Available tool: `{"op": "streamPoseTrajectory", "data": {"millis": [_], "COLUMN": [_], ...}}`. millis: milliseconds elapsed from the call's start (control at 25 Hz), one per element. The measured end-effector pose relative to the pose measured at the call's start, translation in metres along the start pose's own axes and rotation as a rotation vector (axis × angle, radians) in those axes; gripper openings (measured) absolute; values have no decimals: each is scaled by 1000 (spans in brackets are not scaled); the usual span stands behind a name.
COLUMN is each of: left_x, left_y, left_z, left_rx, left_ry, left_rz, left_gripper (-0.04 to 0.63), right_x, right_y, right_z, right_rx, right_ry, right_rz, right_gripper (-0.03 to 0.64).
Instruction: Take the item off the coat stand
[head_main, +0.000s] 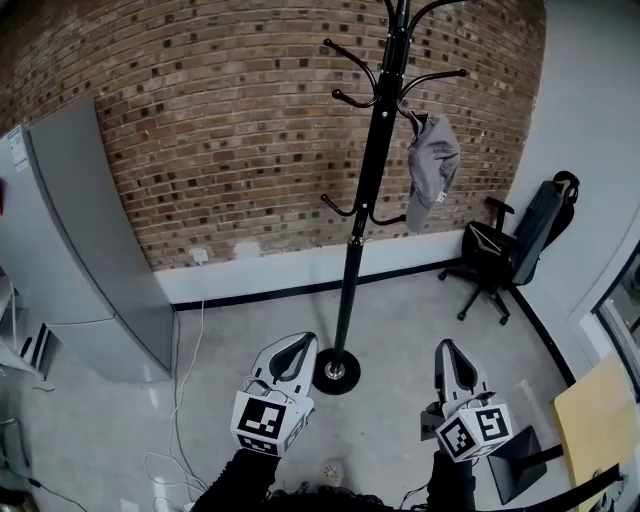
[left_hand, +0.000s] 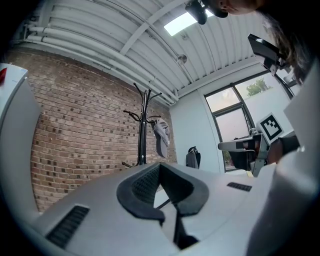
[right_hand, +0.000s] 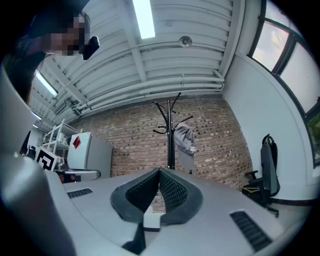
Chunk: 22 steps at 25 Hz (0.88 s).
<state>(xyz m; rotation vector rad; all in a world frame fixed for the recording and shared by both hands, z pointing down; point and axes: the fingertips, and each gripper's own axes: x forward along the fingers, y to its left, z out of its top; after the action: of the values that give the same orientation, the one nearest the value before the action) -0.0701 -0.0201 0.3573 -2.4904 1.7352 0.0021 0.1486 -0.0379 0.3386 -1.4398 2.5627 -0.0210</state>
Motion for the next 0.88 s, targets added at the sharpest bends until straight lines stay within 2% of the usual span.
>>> {"op": "streamPoseTrajectory", "data": {"millis": [560,880], "left_x": [94,112], "left_y": [26,36], "left_z": [-5,-15], "left_rx": [20,13], "left_ry": [-11,2], "left_rz": [29,39], "left_gripper": [9,9], "right_x": [80,103], "right_y": [-59,-85], "right_z": [-9,-12], "right_rx": [1,2], "right_ry": [-1,-2], "right_rz": [55,58], "right_gripper": [9,11]}}
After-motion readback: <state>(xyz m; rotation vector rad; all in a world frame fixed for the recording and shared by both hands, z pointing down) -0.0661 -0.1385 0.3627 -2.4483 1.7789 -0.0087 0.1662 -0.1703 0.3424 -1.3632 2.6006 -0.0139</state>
